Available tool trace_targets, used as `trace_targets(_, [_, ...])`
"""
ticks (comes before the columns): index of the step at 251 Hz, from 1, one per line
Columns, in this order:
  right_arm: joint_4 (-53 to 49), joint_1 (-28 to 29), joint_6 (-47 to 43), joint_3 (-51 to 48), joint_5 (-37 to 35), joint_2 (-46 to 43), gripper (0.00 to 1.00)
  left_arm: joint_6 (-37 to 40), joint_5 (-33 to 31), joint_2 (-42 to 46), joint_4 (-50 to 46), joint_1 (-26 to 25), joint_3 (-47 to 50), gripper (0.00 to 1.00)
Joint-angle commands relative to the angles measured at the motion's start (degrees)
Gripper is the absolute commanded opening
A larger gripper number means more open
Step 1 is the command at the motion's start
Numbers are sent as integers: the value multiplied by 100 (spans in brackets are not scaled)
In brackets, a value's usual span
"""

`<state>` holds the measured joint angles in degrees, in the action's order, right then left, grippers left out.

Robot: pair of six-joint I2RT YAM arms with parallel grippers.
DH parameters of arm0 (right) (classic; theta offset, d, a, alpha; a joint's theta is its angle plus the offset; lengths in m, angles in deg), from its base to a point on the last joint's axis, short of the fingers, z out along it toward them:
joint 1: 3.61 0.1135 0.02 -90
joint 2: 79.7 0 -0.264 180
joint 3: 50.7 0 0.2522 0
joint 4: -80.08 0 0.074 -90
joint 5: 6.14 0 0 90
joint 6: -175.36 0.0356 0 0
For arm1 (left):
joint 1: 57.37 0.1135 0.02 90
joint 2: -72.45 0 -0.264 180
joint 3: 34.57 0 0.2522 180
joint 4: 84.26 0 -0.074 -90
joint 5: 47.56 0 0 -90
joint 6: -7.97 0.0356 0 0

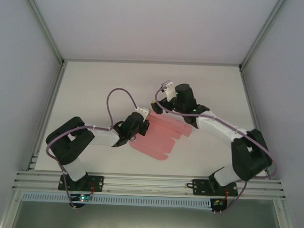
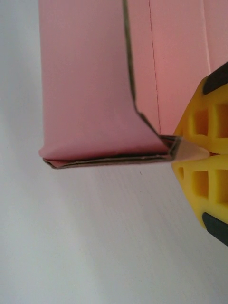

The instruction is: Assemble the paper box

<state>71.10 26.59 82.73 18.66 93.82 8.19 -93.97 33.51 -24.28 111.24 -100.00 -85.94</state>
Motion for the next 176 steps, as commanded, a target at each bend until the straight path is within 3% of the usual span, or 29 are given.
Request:
trace_targets(1, [-344, -57, 521, 422, 596, 400, 98, 126, 22, -92, 186, -15, 78, 2])
trace_targets(72, [-298, -114, 1026, 265, 1697, 960, 98, 136, 102, -138, 267, -26, 81, 3])
trace_targets(157, [-856, -114, 1035, 70, 1357, 1497, 94, 109, 124, -323, 713, -26, 225, 8])
trace_targets(176, [-891, -46, 1113, -57, 965, 1508, 94, 79, 25, -324, 773, -26, 253, 10])
